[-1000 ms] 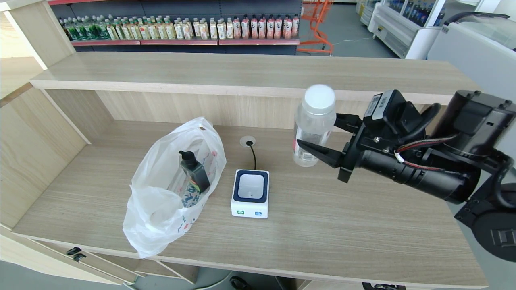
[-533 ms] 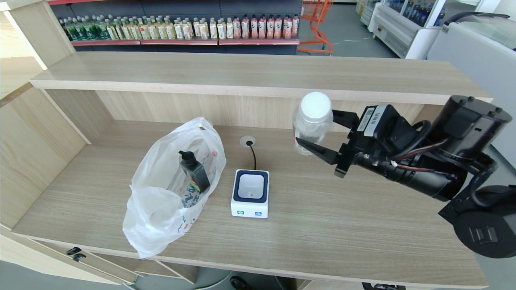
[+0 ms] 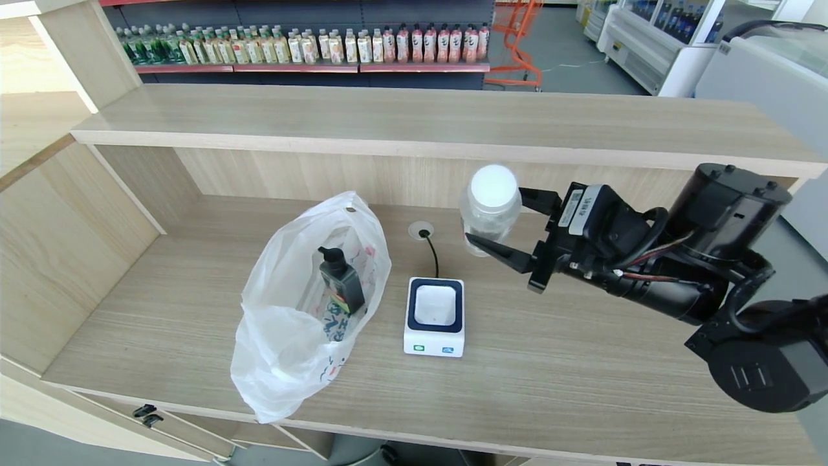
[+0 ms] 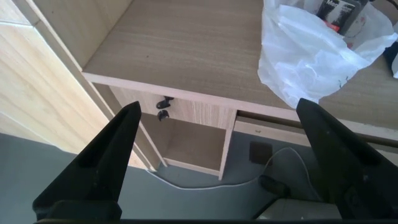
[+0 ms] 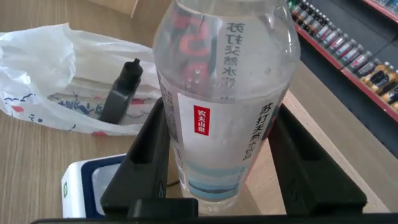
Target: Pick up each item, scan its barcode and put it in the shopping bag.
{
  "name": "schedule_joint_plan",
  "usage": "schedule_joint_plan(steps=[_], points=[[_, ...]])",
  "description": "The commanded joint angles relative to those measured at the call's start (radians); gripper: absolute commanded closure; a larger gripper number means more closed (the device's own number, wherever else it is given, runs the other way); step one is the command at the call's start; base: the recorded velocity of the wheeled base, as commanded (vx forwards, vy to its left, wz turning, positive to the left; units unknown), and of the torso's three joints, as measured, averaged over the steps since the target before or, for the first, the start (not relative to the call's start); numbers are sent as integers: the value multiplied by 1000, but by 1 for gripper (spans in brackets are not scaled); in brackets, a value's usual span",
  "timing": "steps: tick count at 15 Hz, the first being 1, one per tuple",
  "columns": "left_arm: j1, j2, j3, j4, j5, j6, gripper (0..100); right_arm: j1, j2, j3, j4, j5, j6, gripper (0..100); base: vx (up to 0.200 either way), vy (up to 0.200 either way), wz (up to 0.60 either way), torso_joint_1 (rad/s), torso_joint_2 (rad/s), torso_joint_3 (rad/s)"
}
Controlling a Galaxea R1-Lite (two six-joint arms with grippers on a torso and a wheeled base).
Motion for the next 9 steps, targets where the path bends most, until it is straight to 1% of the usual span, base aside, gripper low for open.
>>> schedule_joint_plan(steps=[1, 4, 7, 9], points=[[0, 1, 0, -1, 0, 0, 0, -9, 32, 1, -1, 8, 3, 100, 0, 200, 0, -7, -2, 2], [0, 1, 0, 1, 0, 1, 0, -41, 69, -5, -4, 39, -3, 100, 0, 200, 0, 4, 2, 2], [0, 0, 0, 1, 0, 3, 0, -76, 131, -2, -102, 71, -7, 100, 0, 0, 0, 0, 0, 0], [0, 0, 0, 1, 0, 3, 0, -104, 187, -5, -188, 125, -7, 100, 0, 0, 0, 0, 0, 0]])
